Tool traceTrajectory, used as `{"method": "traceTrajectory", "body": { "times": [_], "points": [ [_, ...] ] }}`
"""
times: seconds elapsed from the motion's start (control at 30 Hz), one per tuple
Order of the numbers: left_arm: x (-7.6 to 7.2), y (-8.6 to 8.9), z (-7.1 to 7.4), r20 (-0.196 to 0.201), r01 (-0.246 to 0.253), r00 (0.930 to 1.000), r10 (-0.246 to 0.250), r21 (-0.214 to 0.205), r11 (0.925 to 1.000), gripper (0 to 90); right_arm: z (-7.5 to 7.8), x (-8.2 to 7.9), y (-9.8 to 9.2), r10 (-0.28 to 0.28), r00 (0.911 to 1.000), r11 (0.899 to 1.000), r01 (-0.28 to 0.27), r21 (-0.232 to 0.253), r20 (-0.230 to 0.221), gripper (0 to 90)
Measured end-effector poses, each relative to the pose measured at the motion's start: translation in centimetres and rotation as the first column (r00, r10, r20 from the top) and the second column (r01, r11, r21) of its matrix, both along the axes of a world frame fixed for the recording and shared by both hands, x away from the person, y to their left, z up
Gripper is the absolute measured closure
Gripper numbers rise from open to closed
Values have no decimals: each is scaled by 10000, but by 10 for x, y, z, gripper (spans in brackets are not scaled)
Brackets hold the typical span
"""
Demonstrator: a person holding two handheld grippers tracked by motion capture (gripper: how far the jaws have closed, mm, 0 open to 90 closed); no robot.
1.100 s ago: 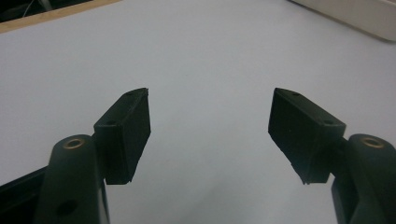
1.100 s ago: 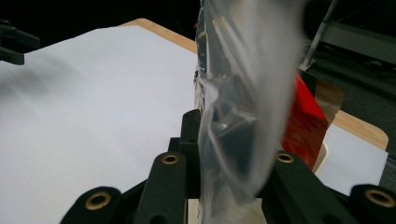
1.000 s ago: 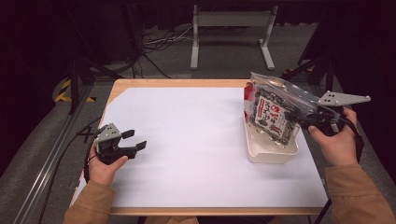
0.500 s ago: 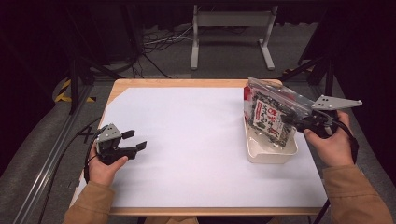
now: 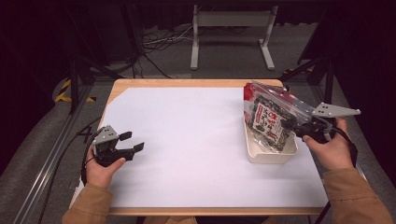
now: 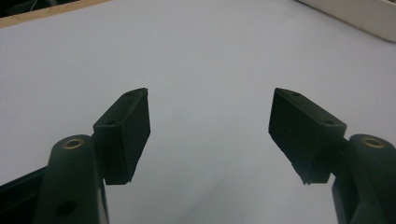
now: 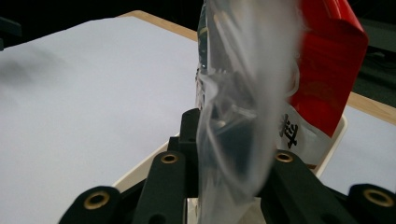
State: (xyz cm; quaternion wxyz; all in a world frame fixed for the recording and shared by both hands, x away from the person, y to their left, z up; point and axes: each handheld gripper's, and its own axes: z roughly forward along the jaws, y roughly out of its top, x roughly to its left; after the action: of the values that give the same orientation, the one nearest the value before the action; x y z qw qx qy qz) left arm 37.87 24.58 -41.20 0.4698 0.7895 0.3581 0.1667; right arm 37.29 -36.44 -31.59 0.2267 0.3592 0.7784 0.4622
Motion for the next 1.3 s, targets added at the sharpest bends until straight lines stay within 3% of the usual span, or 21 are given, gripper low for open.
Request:
{"method": "traceTrajectory", "body": {
  "times": [0.3, 0.7, 1.07, 1.3],
  "points": [
    [-2, 3, -1, -10, -84, 10000, 85, 81, 9999, 302, -11, -3, -11, -113, 9998, 9983, 102, 568, 187, 760],
    [-2, 4, -2, -118, -106, 9999, 106, 7, 9999, 301, -10, 3, -14, -217, 9994, 9925, 181, 1212, 281, 751],
    [-6, 7, -1, -51, -190, 9998, 190, -88, 9998, 299, -13, -6, -13, -901, 9936, 9793, 760, 1875, 678, 429],
    [-10, 1, 3, 17, 122, 9999, -122, 63, 9999, 290, -6, -26, -11, -1182, 9854, 9814, 971, 1657, 1226, 376]
  ]
}}
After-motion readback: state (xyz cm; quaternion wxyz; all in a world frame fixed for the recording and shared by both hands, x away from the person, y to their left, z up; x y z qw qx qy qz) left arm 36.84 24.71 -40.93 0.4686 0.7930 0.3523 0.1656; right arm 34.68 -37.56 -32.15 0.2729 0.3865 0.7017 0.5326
